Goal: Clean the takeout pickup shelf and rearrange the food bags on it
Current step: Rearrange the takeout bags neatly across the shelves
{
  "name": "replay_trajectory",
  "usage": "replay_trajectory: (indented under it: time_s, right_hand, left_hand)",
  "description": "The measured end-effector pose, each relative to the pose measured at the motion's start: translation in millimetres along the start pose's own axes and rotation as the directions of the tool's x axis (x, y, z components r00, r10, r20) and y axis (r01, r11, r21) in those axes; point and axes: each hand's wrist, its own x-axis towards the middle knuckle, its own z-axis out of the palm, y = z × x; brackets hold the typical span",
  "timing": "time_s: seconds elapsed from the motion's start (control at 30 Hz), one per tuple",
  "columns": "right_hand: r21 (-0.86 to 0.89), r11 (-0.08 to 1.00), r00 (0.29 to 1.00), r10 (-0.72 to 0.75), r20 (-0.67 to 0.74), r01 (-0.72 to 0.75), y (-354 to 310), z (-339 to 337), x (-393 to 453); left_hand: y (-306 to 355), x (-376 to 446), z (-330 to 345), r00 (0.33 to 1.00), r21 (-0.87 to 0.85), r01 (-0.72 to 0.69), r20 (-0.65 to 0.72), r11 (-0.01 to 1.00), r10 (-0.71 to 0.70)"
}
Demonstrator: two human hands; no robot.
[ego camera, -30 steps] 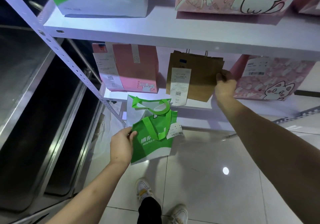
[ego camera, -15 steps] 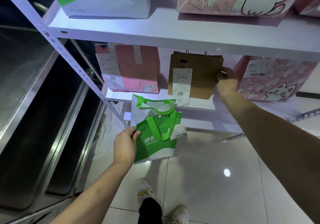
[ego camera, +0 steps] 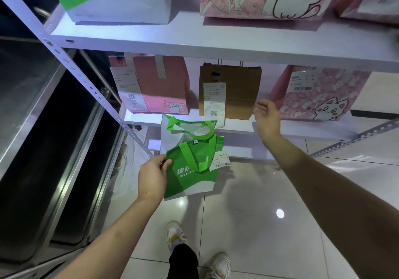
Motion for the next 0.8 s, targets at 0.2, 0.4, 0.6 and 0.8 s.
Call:
replay_trajectory:
  time_s: [0.2, 0.4, 0.6, 0.8]
  right_hand:
    - [0.006, 1.0, 0.986, 0.003, 0.165, -0.004, 18.2, -1.1, -70.2]
    - [0.001, 0.998, 0.95, 0.056, 0.307, -0.059, 25.6, 6.5, -142.1]
    - [0.057, 0.99, 0.954, 0.111, 0.28, -0.131, 30.7, 33.8, -185.8]
    - [0.067, 0.98, 0.962, 0.167, 0.215, -0.185, 49.8, 70.1, -212.7]
  left_hand:
    - [-0.2, -19.0, 1.9, 1.0, -0.045, -0.023, 0.001, 0.999, 0.023]
    - [-8.9, -31.8, 0.2, 1.0, -0.112, 0.011, 0.026, 0.994, -0.009]
    - [-27.7, -37.9, 0.4, 0.996, -0.123, 0.053, 0.078, 0.991, -0.044]
    - [-62.4, -28.6, -8.8, 0.982, -0.101, 0.15, 0.129, 0.984, -0.137]
